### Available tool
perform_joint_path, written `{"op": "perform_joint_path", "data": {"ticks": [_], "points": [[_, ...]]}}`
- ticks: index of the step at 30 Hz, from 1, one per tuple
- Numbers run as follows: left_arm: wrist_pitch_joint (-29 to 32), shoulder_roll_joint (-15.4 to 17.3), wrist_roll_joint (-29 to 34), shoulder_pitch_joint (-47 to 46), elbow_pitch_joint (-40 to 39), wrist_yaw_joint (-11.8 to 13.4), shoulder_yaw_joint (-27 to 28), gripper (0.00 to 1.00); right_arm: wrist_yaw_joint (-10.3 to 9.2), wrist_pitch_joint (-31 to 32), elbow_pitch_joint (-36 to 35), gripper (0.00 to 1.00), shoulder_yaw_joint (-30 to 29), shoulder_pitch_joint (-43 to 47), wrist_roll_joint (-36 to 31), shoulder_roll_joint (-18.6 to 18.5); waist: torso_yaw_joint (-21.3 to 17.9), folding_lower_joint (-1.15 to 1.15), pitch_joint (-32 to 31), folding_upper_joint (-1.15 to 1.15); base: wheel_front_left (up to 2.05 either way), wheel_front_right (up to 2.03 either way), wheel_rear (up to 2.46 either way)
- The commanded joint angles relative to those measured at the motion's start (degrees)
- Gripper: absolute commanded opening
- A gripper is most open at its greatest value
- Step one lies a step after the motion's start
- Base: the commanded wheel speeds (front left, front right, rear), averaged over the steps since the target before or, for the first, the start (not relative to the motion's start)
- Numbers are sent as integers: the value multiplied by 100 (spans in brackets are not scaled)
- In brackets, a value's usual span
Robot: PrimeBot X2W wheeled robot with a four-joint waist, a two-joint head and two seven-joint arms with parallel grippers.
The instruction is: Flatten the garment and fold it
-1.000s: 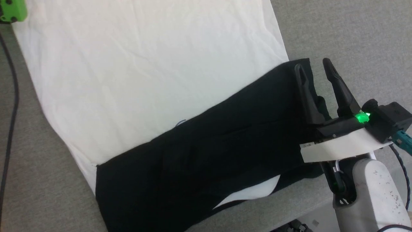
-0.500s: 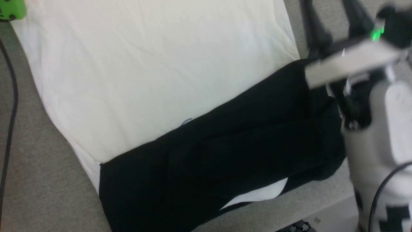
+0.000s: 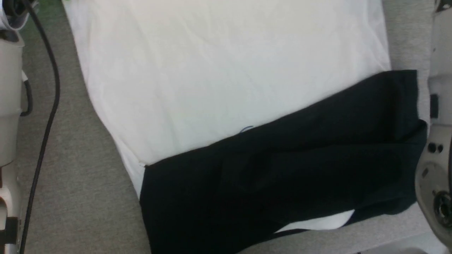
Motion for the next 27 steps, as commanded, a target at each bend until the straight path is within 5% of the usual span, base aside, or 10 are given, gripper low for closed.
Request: {"op": "perform_joint_path", "data": {"ticks": [1, 11, 13, 14, 15, 22, 27], "points": [[-30, -64, -80, 22, 119, -53, -71, 0, -9, 180, 122, 100, -116, -193, -171, 13, 311, 0, 252, 0, 0, 0, 0], [-436, -263, -125, -147, 188, -239, -206, 0, -9, 1243, 365, 100, -891, -768, -832, 62, 686, 0, 467, 0, 0, 0, 0], [-483, -278, -125, -155, 209, -273, -240, 0, -9, 1549, 380, 43, -930, -766, -1027, 64, 710, 0, 473, 0, 0, 0, 0], [-497, -281, -124, -160, 217, -284, -253, 0, -9, 1663, 371, 31, -922, -763, -1094, 65, 719, 0, 476, 0, 0, 0, 0], [-516, -286, -124, -169, 226, -297, -268, 0, -9, 1777, 344, 0, -904, -755, -1156, 66, 729, 0, 478, 0, 0, 0, 0], [-744, -249, -57, -250, 301, -349, -323, 0, -9, 1702, -31, 0, -776, -618, -1253, 52, 700, 0, 459, 0, 0, 0, 0], [-1742, -139, 261, -375, 320, -364, -298, 0, -9, 737, -299, 0, -486, -504, -971, 6, 609, 0, 386, 0, 0, 0, 0]]}}
